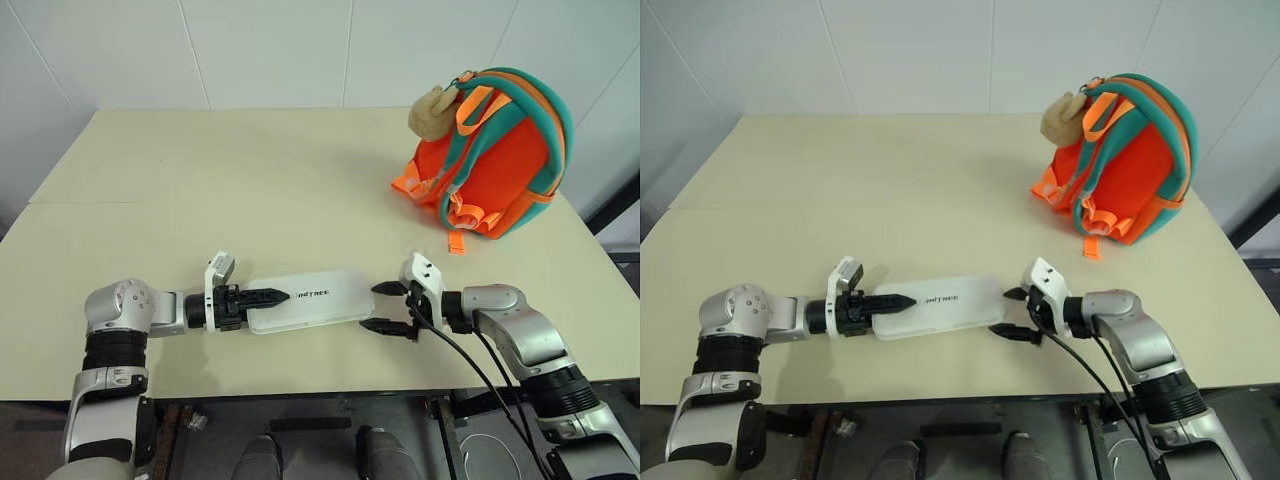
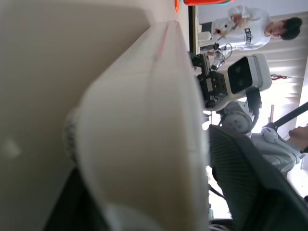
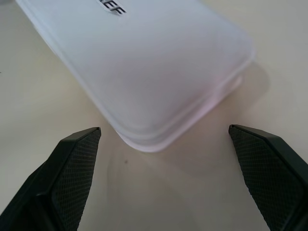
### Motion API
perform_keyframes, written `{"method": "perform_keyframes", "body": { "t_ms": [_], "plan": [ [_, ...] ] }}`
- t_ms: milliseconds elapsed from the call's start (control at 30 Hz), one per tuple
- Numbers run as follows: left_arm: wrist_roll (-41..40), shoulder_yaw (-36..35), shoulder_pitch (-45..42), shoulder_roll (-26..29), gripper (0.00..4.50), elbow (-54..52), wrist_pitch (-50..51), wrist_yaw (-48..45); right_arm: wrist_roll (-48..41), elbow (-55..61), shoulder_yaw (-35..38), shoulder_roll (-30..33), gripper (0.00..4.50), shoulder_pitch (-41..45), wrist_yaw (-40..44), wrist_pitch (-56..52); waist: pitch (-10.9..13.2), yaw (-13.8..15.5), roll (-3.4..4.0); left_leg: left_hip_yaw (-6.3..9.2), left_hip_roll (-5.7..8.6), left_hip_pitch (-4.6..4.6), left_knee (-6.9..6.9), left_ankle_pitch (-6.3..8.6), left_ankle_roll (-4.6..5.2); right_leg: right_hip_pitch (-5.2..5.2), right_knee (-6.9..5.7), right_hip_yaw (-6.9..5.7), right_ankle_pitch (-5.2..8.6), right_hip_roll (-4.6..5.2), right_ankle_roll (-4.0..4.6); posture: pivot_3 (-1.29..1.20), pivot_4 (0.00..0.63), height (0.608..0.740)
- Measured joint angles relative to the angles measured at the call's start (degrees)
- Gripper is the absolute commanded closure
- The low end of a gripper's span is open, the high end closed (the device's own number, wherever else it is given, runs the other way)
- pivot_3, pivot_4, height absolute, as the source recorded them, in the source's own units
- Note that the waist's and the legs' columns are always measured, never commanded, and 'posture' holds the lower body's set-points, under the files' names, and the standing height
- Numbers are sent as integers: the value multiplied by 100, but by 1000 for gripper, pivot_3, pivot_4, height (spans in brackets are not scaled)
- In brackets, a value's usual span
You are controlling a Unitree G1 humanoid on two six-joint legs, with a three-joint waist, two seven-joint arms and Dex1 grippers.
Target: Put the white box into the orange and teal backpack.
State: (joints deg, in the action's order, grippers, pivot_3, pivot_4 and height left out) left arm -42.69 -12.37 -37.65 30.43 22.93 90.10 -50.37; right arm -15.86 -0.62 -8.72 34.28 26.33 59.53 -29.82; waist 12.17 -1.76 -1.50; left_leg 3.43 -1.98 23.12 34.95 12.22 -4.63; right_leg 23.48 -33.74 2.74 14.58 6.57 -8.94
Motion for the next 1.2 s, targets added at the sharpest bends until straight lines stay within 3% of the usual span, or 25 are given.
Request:
{"method": "perform_keyframes", "body": {
  "t_ms": [67, 300, 467, 567, 700, 800, 867, 1100, 1200],
  "plan": [
    [-63, 16, -1, 4, 3273, -12, 10, -60, 1, 4, 67, 91, 0, -20, -14, 55, 0, 5, 0, 0, 0, 0, 0, 0, 0, 0, 1, 0, 1, 1, 1, 0, 150, 740],
    [-94, -155, 35, 1, 3273, -94, -49, 61, -69, 25, 1088, 420, 0, -112, -562, 97, 1, 12, -2, -1, 0, 7, 0, 0, 1, 1, 10, 0, 14, 1, 27, 0, 150, 740],
    [-97, -490, 214, 234, 3273, -274, -362, 183, -13, -514, 1905, 715, 0, 424, -1368, 65, 1, -42, -2, -6, 0, 4, -2, 1, 1, 4, 11, 5, 27, 2, 52, 0, 150, 740],
    [-123, -533, 348, 264, 3273, -357, -532, 180, 216, -1210, 2024, 658, 0, 1225, -2019, 130, 2, -73, -3, -5, 0, 4, -2, 0, 3, 3, 16, 5, 24, 2, 56, 0, 150, 740],
    [-167, -484, 520, 292, 3273, -656, -740, 162, 658, -2727, 1828, 77, 0, 2407, -2795, 765, 0, -144, -6, -8, 0, 2, -2, -3, 5, -2, 24, 8, 14, 2, 57, 0, 150, 740],
    [-247, -535, 610, 224, 3273, -869, -758, 235, 814, -4111, 1671, -376, 0, 3225, -2929, 1311, 1, -159, -5, -9, 0, 3, -11, -4, 6, 0, 22, 12, 12, 1, 53, 0, 150, 740],
    [-331, -579, 682, 177, 3273, -940, -735, 310, 820, -4856, 1628, -600, 0, 3667, -2910, 1605, 1, -151, -4, -6, 0, 3, -32, -4, 6, 4, 20, 11, -36, 0, -36, 0, 150, 740],
    [-628, -993, 1033, 121, 3273, -1339, -635, 639, 1088, -7023, 1591, -1062, 0, 4938, -3092, 2816, 2, -168, -3, -7, 0, 6, -98, -5, -4, 22, 23, 11, -27, -1, -43, 0, 150, 740],
    [-708, -1177, 1126, 94, 3273, -1407, -636, 782, 1283, -7391, 1588, -1148, 588, 4987, -3325, 3279, 2, -170, -3, -8, 0, 7, -99, -3, -6, 22, 26, 11, -24, -1, -44, 0, 150, 740]
  ]
}}
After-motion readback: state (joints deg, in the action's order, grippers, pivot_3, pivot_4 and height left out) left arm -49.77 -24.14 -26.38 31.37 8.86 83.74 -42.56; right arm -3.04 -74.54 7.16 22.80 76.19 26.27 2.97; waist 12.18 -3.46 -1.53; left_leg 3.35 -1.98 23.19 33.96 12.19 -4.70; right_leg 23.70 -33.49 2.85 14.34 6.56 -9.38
